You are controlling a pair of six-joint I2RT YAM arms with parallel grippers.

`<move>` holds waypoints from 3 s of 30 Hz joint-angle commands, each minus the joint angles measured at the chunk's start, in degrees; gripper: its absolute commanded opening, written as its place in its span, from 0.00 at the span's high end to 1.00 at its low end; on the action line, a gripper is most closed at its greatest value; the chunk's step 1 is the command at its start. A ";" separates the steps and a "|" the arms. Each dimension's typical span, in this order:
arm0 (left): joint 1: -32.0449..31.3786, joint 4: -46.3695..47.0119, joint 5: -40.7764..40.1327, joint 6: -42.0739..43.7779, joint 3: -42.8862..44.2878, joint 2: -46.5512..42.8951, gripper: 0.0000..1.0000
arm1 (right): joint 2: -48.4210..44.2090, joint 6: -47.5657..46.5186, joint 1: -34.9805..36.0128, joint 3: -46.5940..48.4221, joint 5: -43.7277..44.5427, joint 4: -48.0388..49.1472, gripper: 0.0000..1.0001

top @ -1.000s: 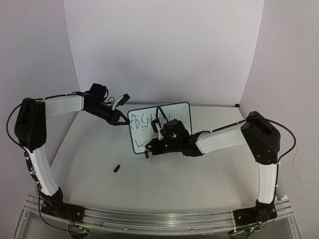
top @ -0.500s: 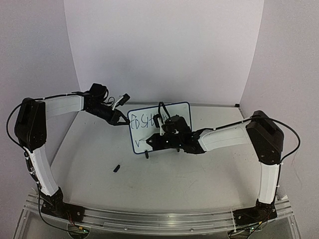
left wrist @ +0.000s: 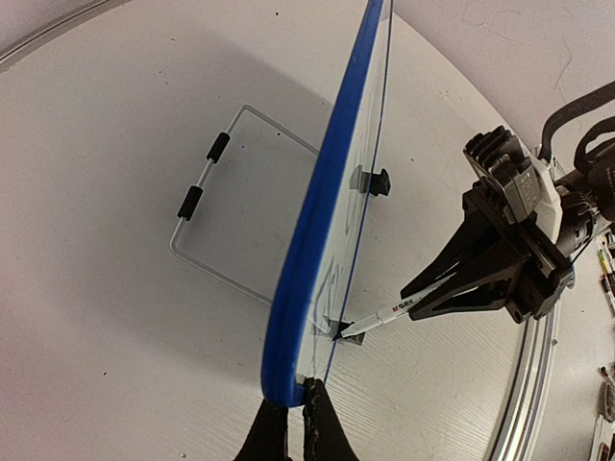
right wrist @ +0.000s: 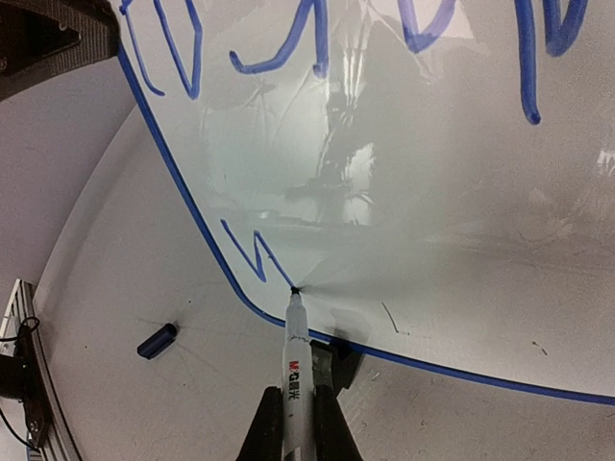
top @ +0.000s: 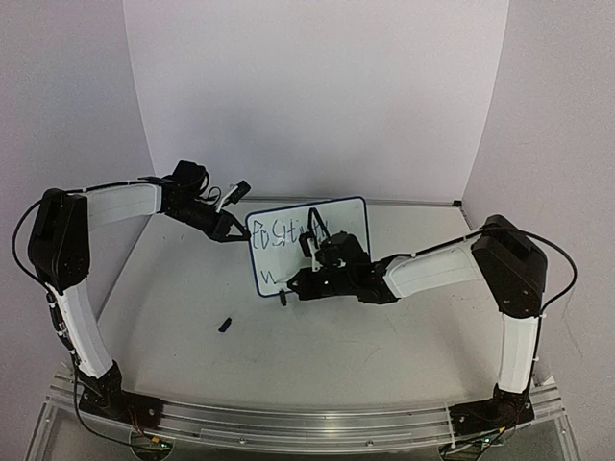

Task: Write a sentence on the whiteboard
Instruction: Write on the whiteboard with the whiteboard marker without the cap.

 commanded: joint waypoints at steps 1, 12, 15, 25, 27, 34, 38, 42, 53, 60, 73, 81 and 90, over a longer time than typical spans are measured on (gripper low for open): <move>-0.69 -1.46 -2.95 2.52 1.54 -1.50 1.00 | 0.07 0.52 -0.16 -0.10 1.19 1.14 1.00; -0.69 -1.49 -3.12 2.58 1.48 -2.01 1.00 | -1.42 -0.29 -0.14 2.62 3.35 1.24 1.00; -0.68 -1.49 -3.01 2.59 1.51 -2.11 1.00 | -2.88 -0.76 -0.13 2.72 3.88 1.26 1.00; -0.70 -1.48 -3.05 2.58 1.45 -2.45 1.00 | -4.60 -1.25 -0.15 2.37 4.15 1.24 1.00; -0.69 -1.43 -3.10 2.55 1.38 -2.56 1.00 | -5.24 -1.30 -0.12 1.51 3.39 1.60 1.00; -0.69 -1.38 -3.21 2.61 1.36 -2.51 1.00 | -10.19 -1.49 -0.15 -3.23 1.31 4.63 1.00; -0.69 -1.41 -3.12 2.49 1.36 -2.59 1.00 | -9.31 -1.01 -0.16 -3.50 1.51 4.65 1.00; -0.69 -1.36 -3.20 2.57 1.29 -2.64 1.00 | -6.88 -0.16 -0.14 -2.52 1.28 4.65 1.00; -0.69 -1.33 -3.21 2.55 1.37 -2.29 1.00 | -3.17 0.43 -0.13 -0.12 3.57 3.23 1.00; -0.69 -1.35 -3.19 2.60 1.40 -2.20 1.00 | -3.04 0.15 -0.20 0.41 4.54 3.12 1.00; -0.69 -1.41 -3.12 2.56 1.43 -2.20 1.00 | -2.23 0.20 -0.46 0.77 5.38 1.70 1.00; -0.69 -1.42 -3.12 2.55 1.45 -2.37 1.00 | -1.85 1.72 -0.46 -2.15 4.22 1.19 1.00; -0.69 -1.51 -3.12 2.58 1.45 -2.63 1.00 | -1.08 2.46 -0.46 -2.73 3.56 1.00 1.00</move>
